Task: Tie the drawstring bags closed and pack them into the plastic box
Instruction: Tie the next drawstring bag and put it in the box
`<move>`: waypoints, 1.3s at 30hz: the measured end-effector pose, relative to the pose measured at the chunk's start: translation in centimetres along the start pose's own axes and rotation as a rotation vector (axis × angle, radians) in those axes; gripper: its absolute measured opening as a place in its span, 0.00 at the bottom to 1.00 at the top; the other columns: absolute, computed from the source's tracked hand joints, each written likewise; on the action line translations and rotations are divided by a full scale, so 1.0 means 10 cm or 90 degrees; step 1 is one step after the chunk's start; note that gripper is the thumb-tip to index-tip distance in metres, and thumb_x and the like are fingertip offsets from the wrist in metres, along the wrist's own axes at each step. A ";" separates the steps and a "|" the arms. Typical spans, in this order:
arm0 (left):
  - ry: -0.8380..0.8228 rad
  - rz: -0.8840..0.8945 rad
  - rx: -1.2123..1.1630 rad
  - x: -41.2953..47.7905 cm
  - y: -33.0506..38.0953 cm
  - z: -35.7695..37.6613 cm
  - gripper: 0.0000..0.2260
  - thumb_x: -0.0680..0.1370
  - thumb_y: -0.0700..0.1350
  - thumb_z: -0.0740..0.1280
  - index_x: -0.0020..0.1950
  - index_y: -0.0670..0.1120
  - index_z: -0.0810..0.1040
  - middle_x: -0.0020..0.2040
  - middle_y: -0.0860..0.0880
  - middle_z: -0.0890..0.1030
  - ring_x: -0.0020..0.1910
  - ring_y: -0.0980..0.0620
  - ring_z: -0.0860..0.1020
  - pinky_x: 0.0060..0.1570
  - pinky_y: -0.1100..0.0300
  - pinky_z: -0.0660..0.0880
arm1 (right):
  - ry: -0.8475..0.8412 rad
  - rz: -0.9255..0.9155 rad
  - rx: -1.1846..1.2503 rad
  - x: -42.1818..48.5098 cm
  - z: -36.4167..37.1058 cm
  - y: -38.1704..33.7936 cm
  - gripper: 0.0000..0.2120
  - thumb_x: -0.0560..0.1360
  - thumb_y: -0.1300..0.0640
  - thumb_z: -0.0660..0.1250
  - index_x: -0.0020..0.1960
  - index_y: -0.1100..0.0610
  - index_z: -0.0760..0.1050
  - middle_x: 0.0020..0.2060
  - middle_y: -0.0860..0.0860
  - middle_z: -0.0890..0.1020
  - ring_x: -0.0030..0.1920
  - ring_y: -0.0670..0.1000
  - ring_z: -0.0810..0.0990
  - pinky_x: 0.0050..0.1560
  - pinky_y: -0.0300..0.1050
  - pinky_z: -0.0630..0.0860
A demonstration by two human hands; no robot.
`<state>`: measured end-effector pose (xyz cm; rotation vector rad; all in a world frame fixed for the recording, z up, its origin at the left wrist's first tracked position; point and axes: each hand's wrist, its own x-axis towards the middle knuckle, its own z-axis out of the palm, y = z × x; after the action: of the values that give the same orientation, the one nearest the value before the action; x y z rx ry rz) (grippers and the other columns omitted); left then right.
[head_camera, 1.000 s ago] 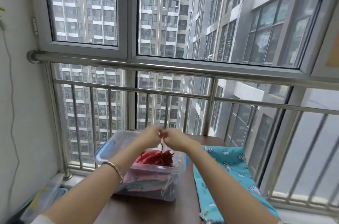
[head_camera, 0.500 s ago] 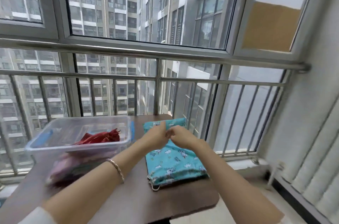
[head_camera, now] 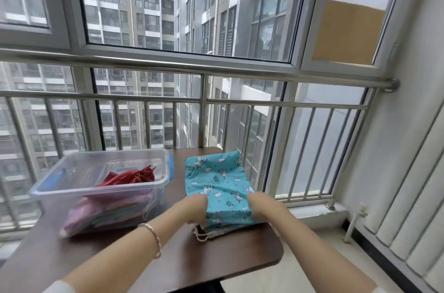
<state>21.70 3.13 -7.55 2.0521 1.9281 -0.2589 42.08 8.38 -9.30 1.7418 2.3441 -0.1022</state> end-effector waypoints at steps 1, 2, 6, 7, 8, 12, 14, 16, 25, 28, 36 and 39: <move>0.011 -0.004 -0.025 0.01 -0.03 -0.06 0.09 0.75 0.39 0.67 0.52 0.37 0.78 0.49 0.41 0.84 0.32 0.49 0.78 0.33 0.61 0.77 | 0.026 0.016 -0.015 0.03 -0.03 0.00 0.16 0.74 0.66 0.59 0.60 0.59 0.72 0.50 0.56 0.77 0.48 0.57 0.76 0.45 0.50 0.75; 0.030 -0.002 -0.042 0.01 -0.05 -0.12 0.09 0.76 0.38 0.66 0.55 0.37 0.78 0.50 0.41 0.83 0.34 0.49 0.78 0.34 0.60 0.78 | 0.052 0.043 -0.011 0.05 -0.07 0.00 0.16 0.75 0.66 0.58 0.62 0.59 0.72 0.52 0.57 0.76 0.52 0.58 0.76 0.48 0.51 0.76; 0.213 0.009 -0.112 -0.04 -0.10 -0.43 0.04 0.79 0.40 0.59 0.49 0.42 0.73 0.40 0.49 0.74 0.35 0.52 0.72 0.36 0.58 0.74 | 0.187 0.165 0.142 0.06 -0.41 -0.02 0.11 0.78 0.62 0.60 0.60 0.58 0.69 0.54 0.56 0.77 0.52 0.57 0.78 0.43 0.48 0.74; 0.264 0.009 -0.158 -0.04 -0.11 -0.50 0.04 0.80 0.41 0.58 0.47 0.44 0.71 0.40 0.49 0.73 0.36 0.52 0.72 0.35 0.58 0.72 | 0.228 0.166 0.177 0.09 -0.50 0.00 0.08 0.78 0.62 0.59 0.57 0.59 0.69 0.51 0.56 0.78 0.48 0.56 0.78 0.40 0.47 0.72; 0.306 0.011 -0.215 -0.03 -0.13 -0.57 0.04 0.79 0.42 0.58 0.46 0.44 0.69 0.41 0.48 0.74 0.38 0.50 0.74 0.35 0.56 0.74 | 0.271 0.157 0.228 0.11 -0.61 0.00 0.05 0.78 0.63 0.58 0.53 0.59 0.69 0.46 0.55 0.78 0.43 0.54 0.77 0.38 0.46 0.72; 0.348 0.024 -0.639 -0.07 -0.19 -0.88 0.03 0.81 0.40 0.58 0.49 0.42 0.70 0.52 0.40 0.78 0.47 0.46 0.82 0.45 0.52 0.82 | 0.405 0.106 0.647 0.18 -1.13 -0.12 0.14 0.77 0.70 0.53 0.50 0.61 0.76 0.45 0.57 0.79 0.37 0.49 0.77 0.38 0.49 0.81; 0.348 0.053 -0.816 -0.16 -0.21 -1.07 0.04 0.82 0.38 0.58 0.53 0.40 0.71 0.55 0.39 0.77 0.50 0.45 0.82 0.47 0.55 0.82 | 0.471 0.069 0.772 0.17 -1.41 -0.22 0.16 0.78 0.70 0.53 0.55 0.61 0.78 0.49 0.57 0.80 0.38 0.46 0.76 0.33 0.40 0.77; 0.356 0.106 -0.937 -0.30 -0.25 -1.25 0.05 0.81 0.36 0.58 0.55 0.39 0.71 0.56 0.39 0.77 0.50 0.45 0.81 0.48 0.56 0.81 | 0.537 0.023 0.837 0.14 -1.66 -0.31 0.17 0.78 0.69 0.55 0.57 0.58 0.79 0.51 0.56 0.81 0.41 0.49 0.78 0.32 0.41 0.77; 0.543 0.202 -0.917 -1.12 -0.49 -1.86 0.04 0.82 0.38 0.58 0.49 0.43 0.71 0.46 0.41 0.77 0.38 0.50 0.78 0.38 0.62 0.81 | 0.690 -0.198 0.920 -0.18 -2.29 -0.69 0.16 0.78 0.70 0.56 0.59 0.61 0.77 0.49 0.52 0.79 0.43 0.45 0.76 0.38 0.33 0.77; 0.638 0.187 -0.766 -1.29 -0.66 -1.90 0.08 0.83 0.42 0.57 0.45 0.43 0.71 0.39 0.46 0.74 0.35 0.54 0.73 0.36 0.64 0.75 | 0.660 -0.240 0.915 -0.31 -2.33 -0.74 0.14 0.80 0.69 0.56 0.57 0.60 0.77 0.50 0.54 0.79 0.42 0.48 0.78 0.37 0.34 0.78; 0.579 0.157 -0.541 -1.55 -1.21 -1.45 0.15 0.83 0.47 0.56 0.44 0.39 0.74 0.31 0.49 0.76 0.28 0.56 0.77 0.28 0.66 0.73 | 0.468 -0.265 0.601 -0.39 -1.94 -0.91 0.14 0.83 0.57 0.54 0.42 0.54 0.74 0.32 0.53 0.76 0.33 0.51 0.73 0.32 0.43 0.70; 0.539 0.100 -0.425 -1.51 -1.46 -1.20 0.15 0.82 0.48 0.56 0.46 0.39 0.74 0.31 0.47 0.73 0.24 0.58 0.68 0.23 0.67 0.66 | 0.453 -0.219 0.307 -0.30 -1.68 -0.93 0.14 0.84 0.53 0.51 0.43 0.53 0.70 0.34 0.50 0.77 0.31 0.49 0.74 0.28 0.39 0.66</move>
<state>5.09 -6.19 7.33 1.9261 1.8190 1.2939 31.77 5.95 7.01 1.7406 3.3669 -0.1257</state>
